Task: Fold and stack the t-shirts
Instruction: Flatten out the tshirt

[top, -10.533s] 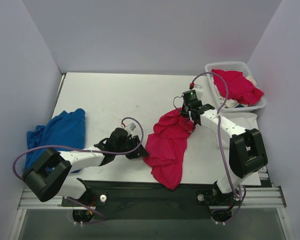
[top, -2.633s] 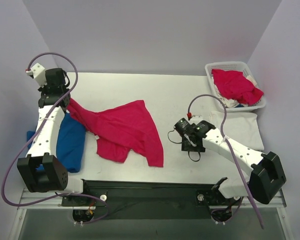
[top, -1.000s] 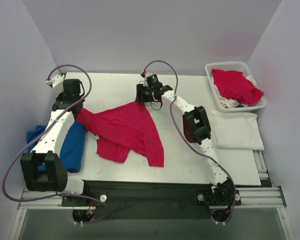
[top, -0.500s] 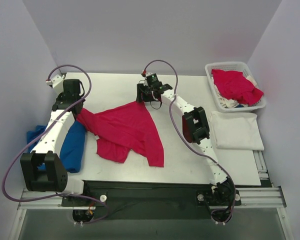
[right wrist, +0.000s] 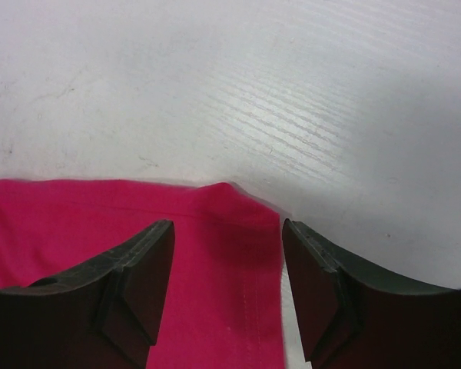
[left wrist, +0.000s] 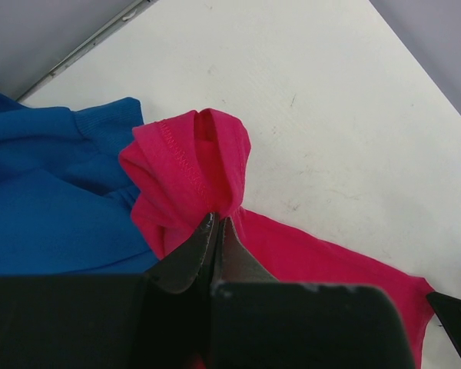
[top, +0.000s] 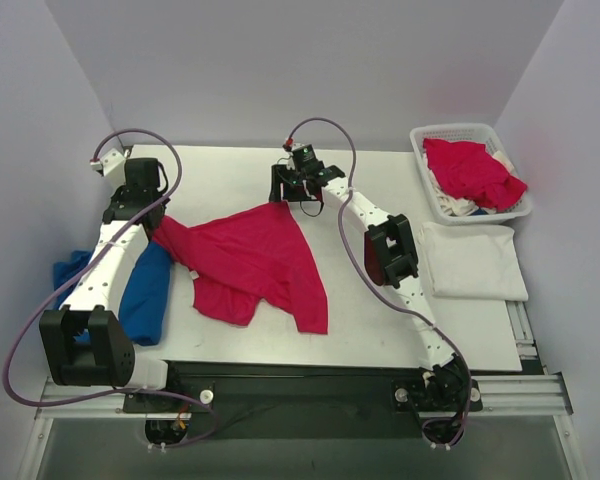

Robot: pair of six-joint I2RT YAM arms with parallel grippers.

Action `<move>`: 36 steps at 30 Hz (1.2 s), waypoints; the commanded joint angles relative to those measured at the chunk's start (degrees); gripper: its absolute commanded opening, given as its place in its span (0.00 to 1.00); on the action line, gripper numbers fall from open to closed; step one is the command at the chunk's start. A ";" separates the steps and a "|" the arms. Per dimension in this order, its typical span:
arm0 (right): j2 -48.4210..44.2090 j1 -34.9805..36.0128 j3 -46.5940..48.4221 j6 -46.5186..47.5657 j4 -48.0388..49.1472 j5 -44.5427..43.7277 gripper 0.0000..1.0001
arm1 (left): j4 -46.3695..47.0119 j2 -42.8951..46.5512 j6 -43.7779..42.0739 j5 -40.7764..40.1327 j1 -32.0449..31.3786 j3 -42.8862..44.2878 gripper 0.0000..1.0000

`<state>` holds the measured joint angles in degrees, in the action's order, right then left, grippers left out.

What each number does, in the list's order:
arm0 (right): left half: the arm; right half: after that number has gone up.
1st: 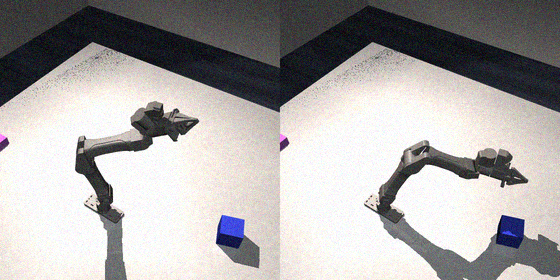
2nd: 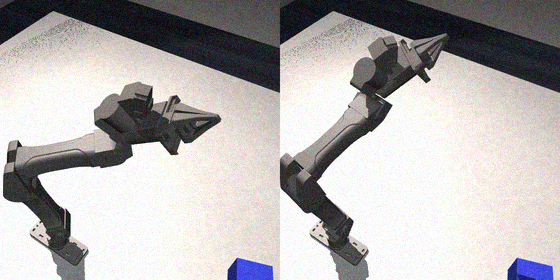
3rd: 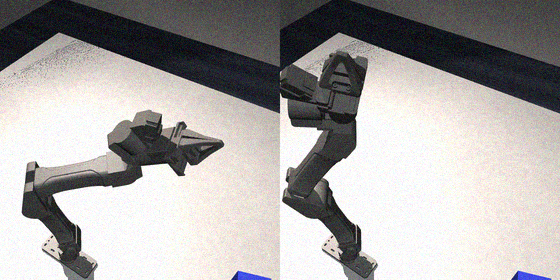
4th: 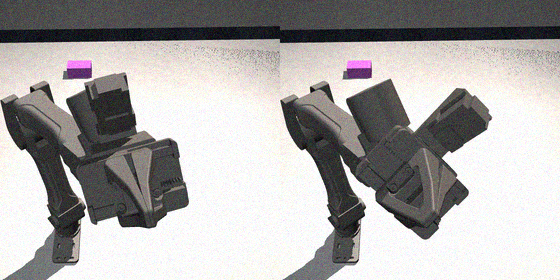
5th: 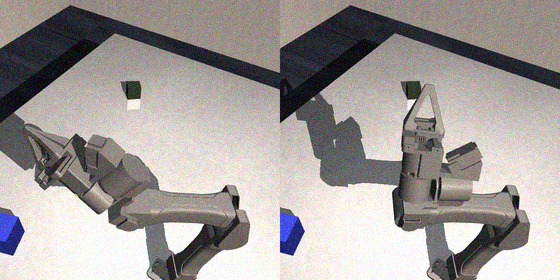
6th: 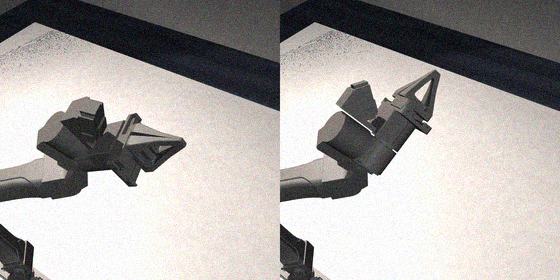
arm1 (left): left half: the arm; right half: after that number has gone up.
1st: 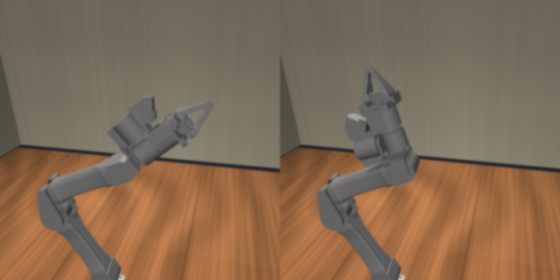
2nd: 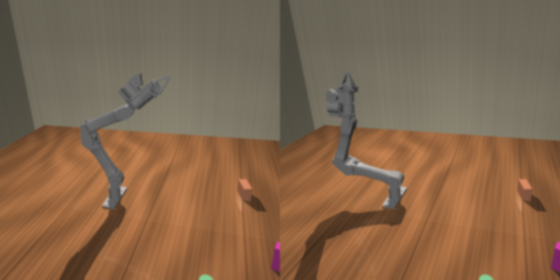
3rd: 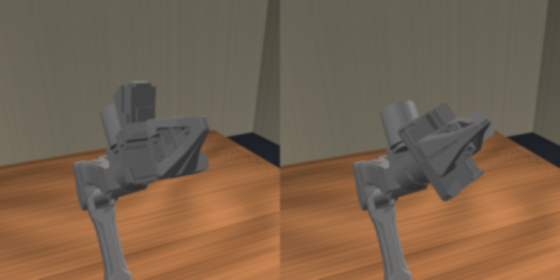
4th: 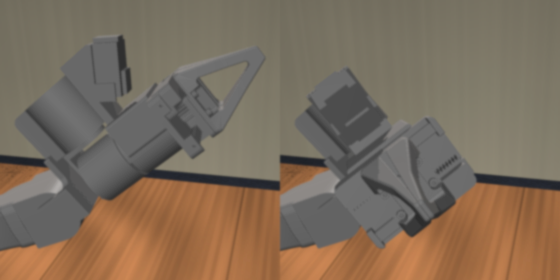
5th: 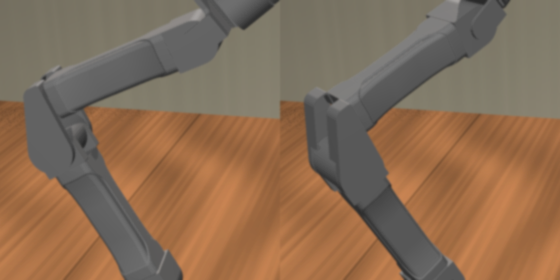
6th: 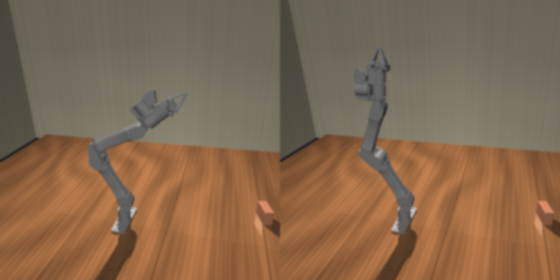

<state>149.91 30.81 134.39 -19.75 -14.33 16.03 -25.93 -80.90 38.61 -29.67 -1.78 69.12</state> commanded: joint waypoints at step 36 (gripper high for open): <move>-2.50 -0.57 -3.33 -5.31 -5.10 -2.75 0.00 | -1.05 3.21 2.61 1.19 -0.85 1.01 0.00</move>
<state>151.57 30.30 133.80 -26.89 -15.99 17.30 -27.68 -79.59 41.32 -29.04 -2.33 69.14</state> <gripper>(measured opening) 0.049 0.027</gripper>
